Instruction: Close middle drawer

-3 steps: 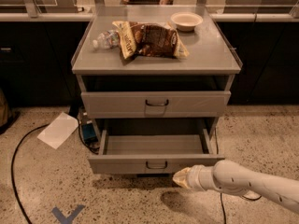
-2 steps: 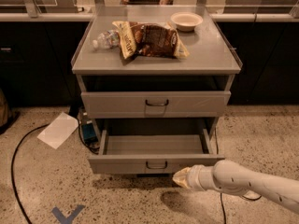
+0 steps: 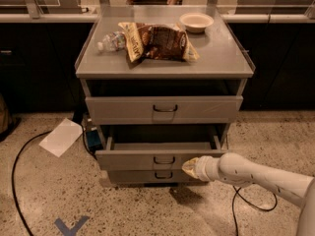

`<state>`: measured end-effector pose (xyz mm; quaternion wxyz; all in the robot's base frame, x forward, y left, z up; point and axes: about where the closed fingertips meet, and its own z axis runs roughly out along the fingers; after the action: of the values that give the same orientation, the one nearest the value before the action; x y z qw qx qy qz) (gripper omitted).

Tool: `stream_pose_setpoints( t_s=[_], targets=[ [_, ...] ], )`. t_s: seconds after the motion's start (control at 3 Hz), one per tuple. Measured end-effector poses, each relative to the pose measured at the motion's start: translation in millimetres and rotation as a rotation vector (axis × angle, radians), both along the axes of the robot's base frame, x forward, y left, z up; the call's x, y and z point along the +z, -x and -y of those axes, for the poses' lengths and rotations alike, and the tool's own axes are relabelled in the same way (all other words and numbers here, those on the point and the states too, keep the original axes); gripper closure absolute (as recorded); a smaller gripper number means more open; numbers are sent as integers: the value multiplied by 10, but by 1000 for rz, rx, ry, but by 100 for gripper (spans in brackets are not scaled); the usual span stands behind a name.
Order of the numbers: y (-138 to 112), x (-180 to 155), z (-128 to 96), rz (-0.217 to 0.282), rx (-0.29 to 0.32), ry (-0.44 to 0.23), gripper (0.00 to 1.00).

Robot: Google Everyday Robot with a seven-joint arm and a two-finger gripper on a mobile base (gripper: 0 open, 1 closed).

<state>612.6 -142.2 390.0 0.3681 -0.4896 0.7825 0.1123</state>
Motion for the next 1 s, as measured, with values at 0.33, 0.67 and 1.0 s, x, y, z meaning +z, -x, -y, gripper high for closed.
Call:
stream_pose_setpoints(
  t_s=[0.33,0.67,1.0],
  targets=[
    [0,0,0,0,0,0,100],
    [-240,51,19,34,-20,-15,100],
    [-522,112,55,71,-43,-20,100]
  ],
)
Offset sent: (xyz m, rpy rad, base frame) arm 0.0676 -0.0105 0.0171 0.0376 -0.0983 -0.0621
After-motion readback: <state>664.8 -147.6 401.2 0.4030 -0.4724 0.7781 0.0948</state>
